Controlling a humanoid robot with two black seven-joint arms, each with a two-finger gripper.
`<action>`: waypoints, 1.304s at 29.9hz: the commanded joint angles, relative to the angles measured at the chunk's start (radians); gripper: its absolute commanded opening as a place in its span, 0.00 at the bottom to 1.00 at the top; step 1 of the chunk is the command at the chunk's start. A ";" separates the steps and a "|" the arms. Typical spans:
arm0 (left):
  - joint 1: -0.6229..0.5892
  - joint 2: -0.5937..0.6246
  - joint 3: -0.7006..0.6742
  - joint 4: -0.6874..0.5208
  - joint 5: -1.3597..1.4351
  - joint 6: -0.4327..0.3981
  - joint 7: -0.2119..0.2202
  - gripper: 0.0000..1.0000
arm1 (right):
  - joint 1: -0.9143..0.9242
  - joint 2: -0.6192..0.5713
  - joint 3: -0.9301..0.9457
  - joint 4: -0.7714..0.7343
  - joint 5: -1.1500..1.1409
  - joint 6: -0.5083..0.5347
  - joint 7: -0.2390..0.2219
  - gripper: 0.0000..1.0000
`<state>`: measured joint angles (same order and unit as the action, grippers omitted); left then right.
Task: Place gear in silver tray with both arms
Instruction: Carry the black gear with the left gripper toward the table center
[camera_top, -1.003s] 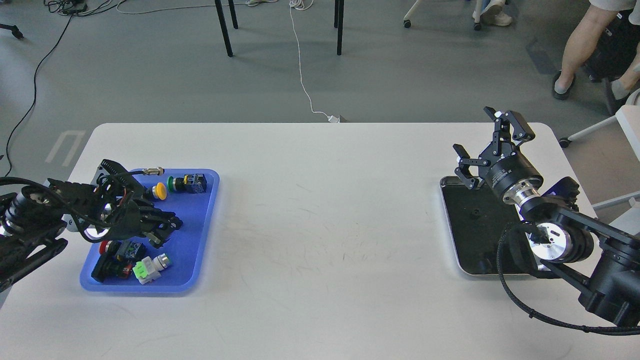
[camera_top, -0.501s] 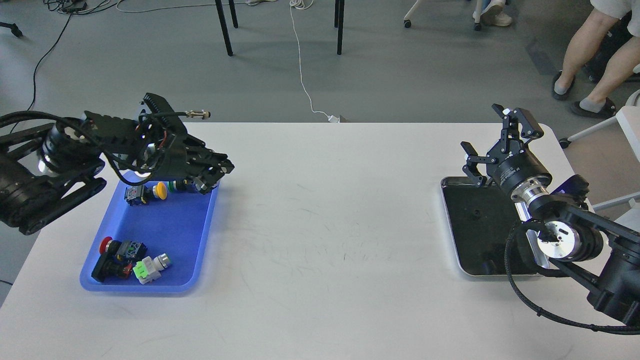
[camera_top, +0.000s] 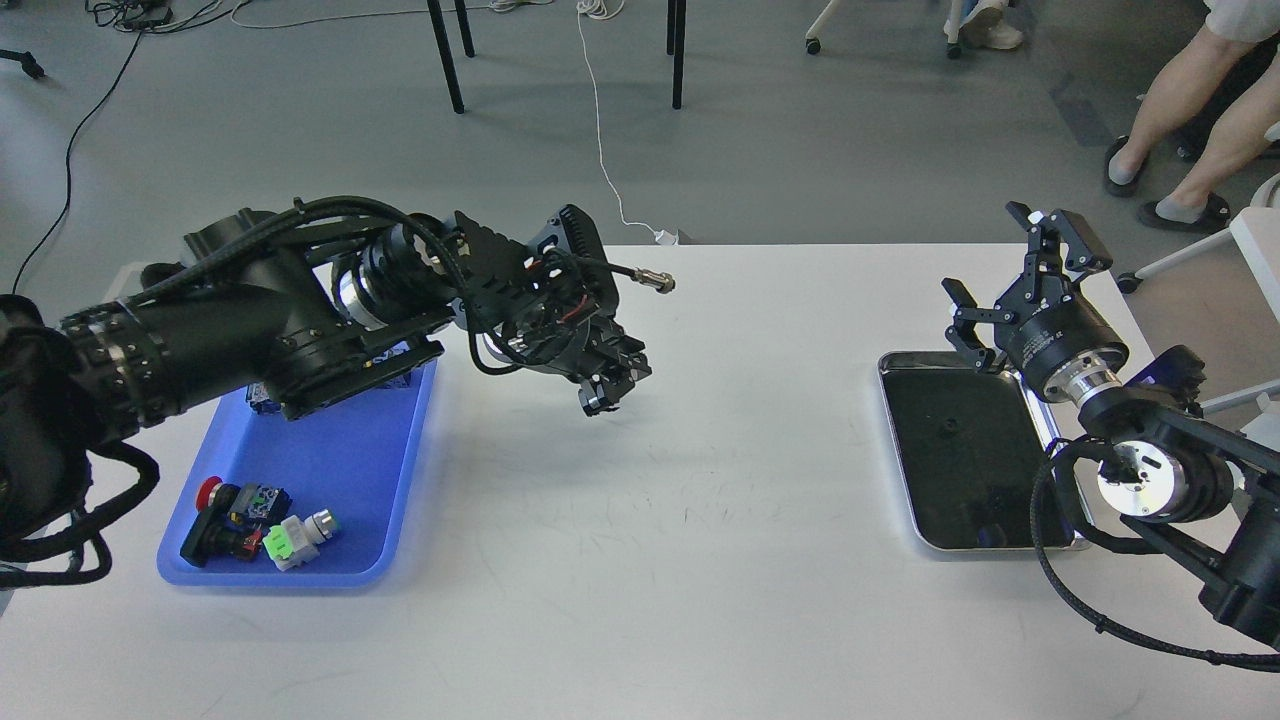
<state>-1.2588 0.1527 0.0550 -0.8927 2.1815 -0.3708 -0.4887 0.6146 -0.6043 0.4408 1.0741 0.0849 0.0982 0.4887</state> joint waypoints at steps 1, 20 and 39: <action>-0.004 -0.088 0.016 0.014 0.000 -0.005 0.000 0.18 | -0.002 -0.005 -0.001 0.001 0.001 0.000 0.000 0.99; 0.013 -0.153 0.088 0.023 0.000 -0.057 0.000 0.19 | -0.015 -0.017 -0.001 0.015 -0.001 0.000 0.000 0.99; 0.038 -0.153 0.192 0.021 0.000 -0.054 0.000 0.21 | -0.027 -0.017 -0.002 0.017 -0.001 -0.002 0.000 0.99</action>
<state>-1.2226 0.0000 0.2474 -0.8704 2.1817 -0.4249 -0.4887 0.5875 -0.6213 0.4388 1.0905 0.0843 0.0965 0.4887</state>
